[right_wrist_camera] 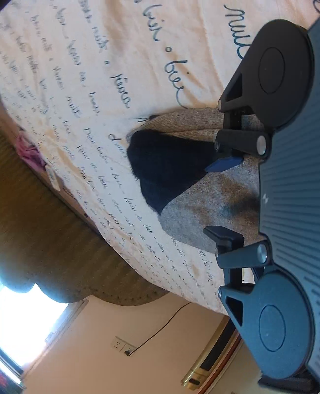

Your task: Fold small clothes

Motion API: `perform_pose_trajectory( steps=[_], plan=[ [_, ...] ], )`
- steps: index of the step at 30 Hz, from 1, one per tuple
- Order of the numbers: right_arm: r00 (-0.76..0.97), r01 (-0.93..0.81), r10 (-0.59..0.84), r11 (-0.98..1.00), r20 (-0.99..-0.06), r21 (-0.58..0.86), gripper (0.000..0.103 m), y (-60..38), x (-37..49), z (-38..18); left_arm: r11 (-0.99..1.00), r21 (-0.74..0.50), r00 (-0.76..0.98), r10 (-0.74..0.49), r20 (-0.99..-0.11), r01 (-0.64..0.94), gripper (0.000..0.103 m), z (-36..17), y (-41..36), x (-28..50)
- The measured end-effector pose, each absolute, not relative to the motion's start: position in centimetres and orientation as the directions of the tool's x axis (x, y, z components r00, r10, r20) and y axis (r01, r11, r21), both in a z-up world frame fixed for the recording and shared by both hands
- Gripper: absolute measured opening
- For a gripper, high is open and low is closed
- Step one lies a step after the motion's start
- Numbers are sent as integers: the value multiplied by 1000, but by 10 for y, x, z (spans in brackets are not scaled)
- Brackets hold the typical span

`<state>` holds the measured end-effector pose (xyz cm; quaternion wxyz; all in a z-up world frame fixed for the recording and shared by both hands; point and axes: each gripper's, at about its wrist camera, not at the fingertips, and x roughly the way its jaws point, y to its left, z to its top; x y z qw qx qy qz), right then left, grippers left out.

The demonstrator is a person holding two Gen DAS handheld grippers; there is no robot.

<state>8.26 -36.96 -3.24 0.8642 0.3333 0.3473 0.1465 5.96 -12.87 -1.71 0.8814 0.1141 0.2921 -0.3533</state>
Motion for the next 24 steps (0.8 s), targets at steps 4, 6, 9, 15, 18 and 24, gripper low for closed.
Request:
perform_pose_trajectory(
  steps=[4, 6, 9, 15, 18, 24],
  plan=[
    [796, -60, 376, 828, -474, 557, 63, -347, 70, -9, 816, -12, 686, -493, -535, 578, 88, -4, -138, 71],
    [785, -39, 358, 843, -506, 536, 74, -339, 81, -14, 820, 56, 695, -444, -565, 570, 88, -17, -154, 76],
    [723, 14, 363, 843, -588, 538, 73, -336, 99, -38, 817, 149, 694, -360, -623, 557, 93, -45, -168, 77],
    [780, 19, 269, 892, -564, 452, 73, -333, 60, -18, 866, 62, 704, -360, -612, 497, 87, -27, -146, 55],
    [783, 18, 217, 929, -583, 370, 74, -322, 41, -18, 902, 12, 686, -318, -655, 431, 91, -35, -139, 55],
    [748, 32, 207, 937, -630, 347, 73, -312, 32, -33, 916, -33, 665, -315, -677, 400, 87, -32, -128, 51]
  ],
)
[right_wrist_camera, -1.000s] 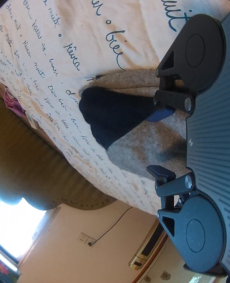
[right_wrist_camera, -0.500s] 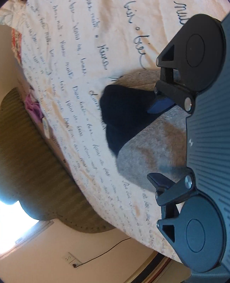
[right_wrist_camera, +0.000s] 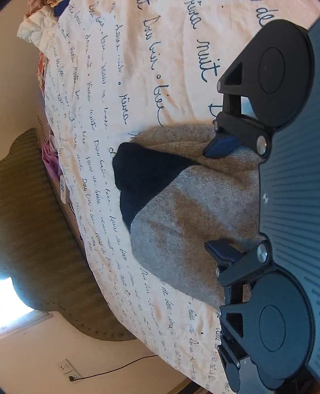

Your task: Fold small clothes

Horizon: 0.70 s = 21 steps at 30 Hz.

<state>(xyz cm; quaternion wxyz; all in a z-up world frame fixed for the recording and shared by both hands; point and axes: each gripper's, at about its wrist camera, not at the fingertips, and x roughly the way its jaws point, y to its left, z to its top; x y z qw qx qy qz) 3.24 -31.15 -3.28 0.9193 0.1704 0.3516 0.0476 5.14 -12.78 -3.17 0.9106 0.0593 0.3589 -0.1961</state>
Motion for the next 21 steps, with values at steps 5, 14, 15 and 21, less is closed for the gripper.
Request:
perform_pose_trajectory(
  steps=[5, 14, 15, 21],
  plan=[
    [727, 0, 169, 969, -665, 245, 78, -300, 20, -39, 912, -3, 639, -290, -713, 410, 89, -44, -132, 51],
    [729, 45, 255, 908, -635, 416, 82, -361, 34, -29, 847, -465, 494, -528, -690, 256, 92, -36, -73, 110],
    [716, 71, 284, 879, -637, 472, 82, -375, 43, -35, 810, -542, 457, -579, -675, 226, 92, -42, -66, 122],
    [650, 100, 480, 715, -590, 692, 84, -406, 84, -63, 693, -701, 377, -703, -603, 172, 89, -55, -65, 164]
  ],
)
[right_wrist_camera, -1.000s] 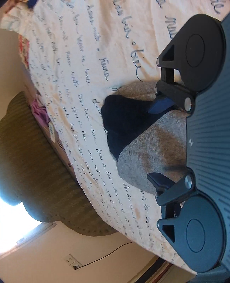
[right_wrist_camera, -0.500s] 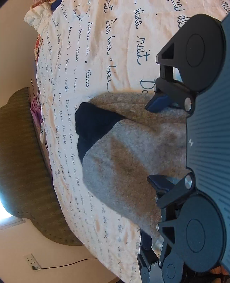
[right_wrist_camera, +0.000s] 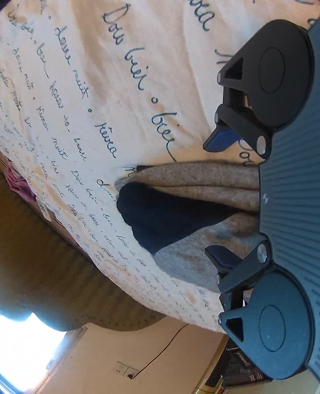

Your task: Fold small clothes

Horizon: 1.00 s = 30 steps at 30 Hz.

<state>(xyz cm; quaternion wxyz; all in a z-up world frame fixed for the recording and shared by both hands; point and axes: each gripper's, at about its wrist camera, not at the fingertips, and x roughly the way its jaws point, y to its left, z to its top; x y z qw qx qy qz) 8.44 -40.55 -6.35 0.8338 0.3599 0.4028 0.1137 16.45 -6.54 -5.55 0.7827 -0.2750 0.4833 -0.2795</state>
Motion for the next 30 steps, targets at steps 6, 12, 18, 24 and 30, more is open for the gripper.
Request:
perform_pose_trajectory(
  steps=[6, 12, 18, 24, 30],
  plan=[
    [603, 22, 482, 786, -635, 618, 32, -380, 88, -62, 812, -523, 449, -581, -678, 260, 55, -48, -86, 156],
    [645, -34, 495, 780, -582, 625, 25, -368, 82, -44, 843, -427, 506, -539, -674, 328, 47, -23, -82, 146],
    [627, -130, 595, 716, -503, 686, 25, -335, 104, -31, 887, -340, 601, -461, -653, 311, 47, 3, -40, 156],
    [576, -150, 637, 698, -512, 700, 26, -292, 133, -52, 919, -305, 573, -393, -719, 248, 45, -28, -7, 167],
    [575, -45, 651, 630, -496, 775, 54, -322, 123, -61, 867, -391, 567, -498, -656, 309, 68, -17, 19, 164]
  ],
)
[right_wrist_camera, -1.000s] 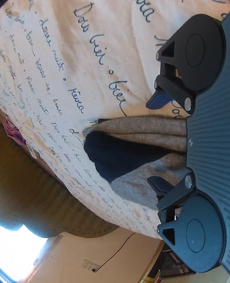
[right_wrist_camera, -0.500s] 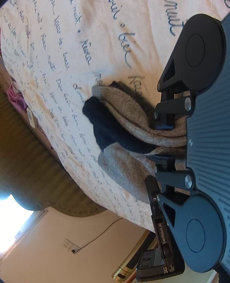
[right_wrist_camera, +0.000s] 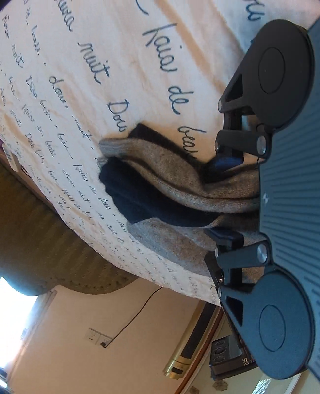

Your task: Fold small clothes

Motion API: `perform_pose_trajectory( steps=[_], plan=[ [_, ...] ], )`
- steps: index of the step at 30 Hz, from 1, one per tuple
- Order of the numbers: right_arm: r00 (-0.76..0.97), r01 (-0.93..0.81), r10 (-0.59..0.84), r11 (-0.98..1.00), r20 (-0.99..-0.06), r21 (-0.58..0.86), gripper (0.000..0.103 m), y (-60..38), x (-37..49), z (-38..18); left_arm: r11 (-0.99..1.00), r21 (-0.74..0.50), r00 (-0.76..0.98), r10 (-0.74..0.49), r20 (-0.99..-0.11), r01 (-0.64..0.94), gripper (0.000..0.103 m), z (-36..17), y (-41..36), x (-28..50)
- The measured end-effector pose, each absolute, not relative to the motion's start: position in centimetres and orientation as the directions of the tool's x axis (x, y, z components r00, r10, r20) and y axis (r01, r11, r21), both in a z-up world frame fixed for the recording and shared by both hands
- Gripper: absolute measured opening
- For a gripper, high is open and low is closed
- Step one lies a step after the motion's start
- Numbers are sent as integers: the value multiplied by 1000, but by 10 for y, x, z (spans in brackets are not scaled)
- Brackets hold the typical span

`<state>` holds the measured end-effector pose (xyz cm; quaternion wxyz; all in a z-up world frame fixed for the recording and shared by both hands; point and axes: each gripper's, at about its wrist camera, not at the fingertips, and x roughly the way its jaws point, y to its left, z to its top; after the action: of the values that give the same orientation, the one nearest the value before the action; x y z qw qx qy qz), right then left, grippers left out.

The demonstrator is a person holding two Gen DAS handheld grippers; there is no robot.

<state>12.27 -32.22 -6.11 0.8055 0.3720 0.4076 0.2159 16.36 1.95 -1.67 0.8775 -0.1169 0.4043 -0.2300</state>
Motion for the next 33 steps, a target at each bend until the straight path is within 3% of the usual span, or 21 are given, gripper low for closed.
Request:
perform_pose_trajectory(
  steps=[2, 4, 8, 11, 12, 13, 14, 15, 19, 21, 23, 24, 25, 27, 28, 29, 33],
  plan=[
    [632, -36, 636, 596, -444, 802, 72, -342, 117, -53, 857, -411, 587, -513, -626, 310, 78, -7, 32, 170],
    [685, -10, 603, 569, -409, 823, 81, -361, 121, -48, 864, -419, 607, -497, -619, 281, 85, -2, 40, 182],
    [647, 81, 598, 563, -472, 823, 81, -362, 163, -61, 864, -445, 571, -494, -655, 237, 85, -9, 28, 229],
    [600, 77, 611, 598, -517, 798, 81, -347, 193, -71, 867, -431, 507, -496, -705, 249, 80, -27, 4, 257],
    [592, 62, 614, 611, -522, 789, 81, -340, 200, -72, 874, -407, 504, -485, -714, 265, 63, -33, -3, 260],
    [592, 43, 614, 623, -522, 781, 79, -335, 205, -72, 879, -385, 513, -477, -714, 282, 52, -36, -9, 261],
    [591, 15, 612, 643, -526, 765, 45, -329, 209, -68, 877, -377, 525, -480, -703, 297, 31, -34, -12, 258],
    [578, -19, 607, 678, -545, 735, 25, -322, 213, -63, 885, -355, 558, -466, -687, 301, 21, -30, -13, 253],
    [627, -258, 607, 753, -488, 605, 24, -298, 205, -24, 909, -264, 668, -417, -616, 324, 21, -13, -7, 228],
    [642, -314, 607, 765, -468, 562, 24, -292, 205, -17, 925, -217, 679, -377, -630, 312, 21, -17, -8, 228],
    [645, -281, 564, 802, -516, 527, 24, -291, 215, -28, 929, -209, 654, -365, -663, 306, 21, -28, -9, 235],
    [638, -235, 537, 819, -553, 524, 26, -293, 220, -38, 927, -221, 642, -371, -671, 304, 35, -32, -8, 236],
    [631, -180, 517, 823, -578, 539, 33, -297, 222, -47, 926, -229, 643, -374, -668, 300, 40, -31, -6, 234],
    [633, -97, 524, 784, -570, 613, 52, -307, 216, -55, 929, -240, 643, -367, -672, 281, 70, -24, 0, 227],
    [630, -77, 541, 758, -557, 648, 66, -315, 207, -56, 928, -253, 645, -372, -668, 273, 78, -20, 5, 221],
    [633, -72, 556, 735, -538, 674, 76, -321, 197, -53, 928, -266, 656, -373, -656, 262, 83, -17, 12, 210],
    [591, -123, 636, 680, -496, 723, 76, -333, 139, -45, 889, -384, 609, -451, -652, 247, 83, -18, 33, 159]
  ],
)
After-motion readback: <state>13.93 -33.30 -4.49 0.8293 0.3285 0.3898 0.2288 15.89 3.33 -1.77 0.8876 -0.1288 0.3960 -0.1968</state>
